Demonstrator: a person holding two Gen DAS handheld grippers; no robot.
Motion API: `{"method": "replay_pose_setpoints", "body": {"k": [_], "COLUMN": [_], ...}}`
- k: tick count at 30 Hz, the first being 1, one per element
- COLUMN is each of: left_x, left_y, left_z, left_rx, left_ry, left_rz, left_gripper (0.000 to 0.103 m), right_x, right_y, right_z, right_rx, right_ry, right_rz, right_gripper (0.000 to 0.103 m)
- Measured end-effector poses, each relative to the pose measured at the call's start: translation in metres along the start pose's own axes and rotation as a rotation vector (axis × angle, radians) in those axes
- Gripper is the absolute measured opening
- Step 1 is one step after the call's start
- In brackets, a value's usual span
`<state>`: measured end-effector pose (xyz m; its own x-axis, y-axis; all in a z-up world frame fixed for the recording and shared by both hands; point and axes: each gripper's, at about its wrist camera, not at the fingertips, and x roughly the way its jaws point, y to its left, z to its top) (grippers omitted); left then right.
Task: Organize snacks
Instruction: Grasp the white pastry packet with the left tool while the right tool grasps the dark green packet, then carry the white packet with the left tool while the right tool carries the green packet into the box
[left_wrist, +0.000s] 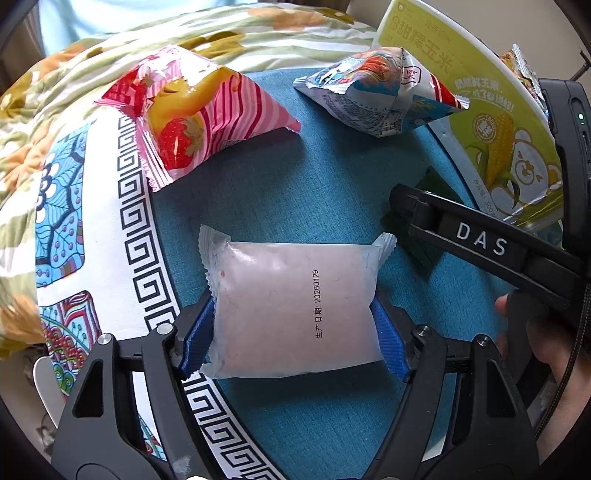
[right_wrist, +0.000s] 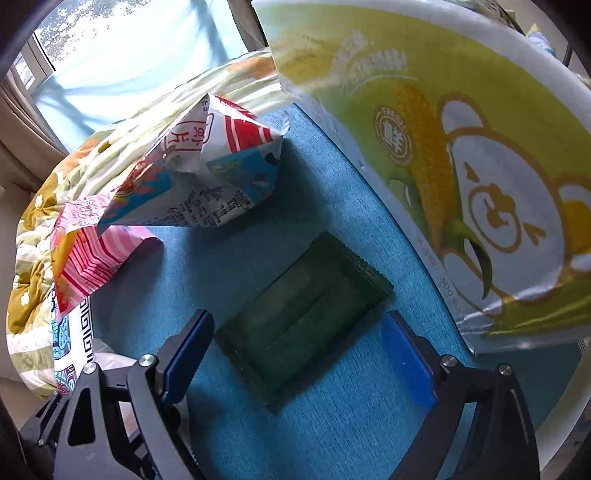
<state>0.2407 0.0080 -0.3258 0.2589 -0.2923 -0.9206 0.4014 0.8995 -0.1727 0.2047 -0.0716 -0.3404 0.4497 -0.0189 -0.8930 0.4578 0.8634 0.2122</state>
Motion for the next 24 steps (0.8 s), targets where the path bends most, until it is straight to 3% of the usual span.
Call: {"method": "replay_pose_setpoints", "body": {"k": [8,16,24], "left_x": [0.003,0.002,-0.009], "left_y": [0.018,0.026,0.032], "left_z": [0.011,0.019,0.016], "left_rx": [-0.015,-0.018,-0.046], "left_ry": [0.004,0.002,-0.003], "left_rz": [-0.005,-0.016,-0.040], "left_gripper": [0.072,0.072,0.071], "right_x": [0.004,-0.003,-0.017], "right_y": [0.014,0.005,-0.002], "right_z": [0.001,-0.011,-0.017], "right_rx": [-0.106,-0.145,-0.133], "right_ry": [-0.018,-0.033,-0.061], "right_rz": [-0.104,-0.097,-0.034], "right_gripper": [0.065,0.044,0.041]}}
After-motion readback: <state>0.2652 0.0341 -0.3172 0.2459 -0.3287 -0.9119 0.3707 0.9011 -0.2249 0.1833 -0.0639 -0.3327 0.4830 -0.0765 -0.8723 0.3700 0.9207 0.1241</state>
